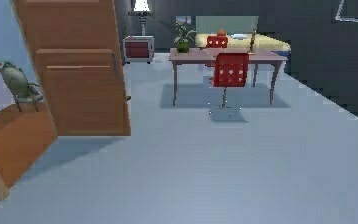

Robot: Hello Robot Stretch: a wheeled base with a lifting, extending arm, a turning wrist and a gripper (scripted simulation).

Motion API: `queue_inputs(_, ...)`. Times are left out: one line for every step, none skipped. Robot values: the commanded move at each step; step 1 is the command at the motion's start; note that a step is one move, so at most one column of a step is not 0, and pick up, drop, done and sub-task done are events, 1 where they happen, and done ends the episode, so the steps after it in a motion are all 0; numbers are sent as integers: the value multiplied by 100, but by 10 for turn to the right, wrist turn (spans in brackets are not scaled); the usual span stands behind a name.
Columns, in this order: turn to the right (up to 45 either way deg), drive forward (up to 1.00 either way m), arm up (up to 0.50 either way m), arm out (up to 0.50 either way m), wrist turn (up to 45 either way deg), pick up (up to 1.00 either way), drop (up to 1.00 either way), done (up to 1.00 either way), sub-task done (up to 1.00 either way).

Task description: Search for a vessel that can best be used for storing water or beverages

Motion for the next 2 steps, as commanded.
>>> queue_inputs(-330, 0, 0, 0, 0, 0, 0, 0, 0)
queue_inputs(0, 100, 0, 0, 0, 0, 0, 0, 0)
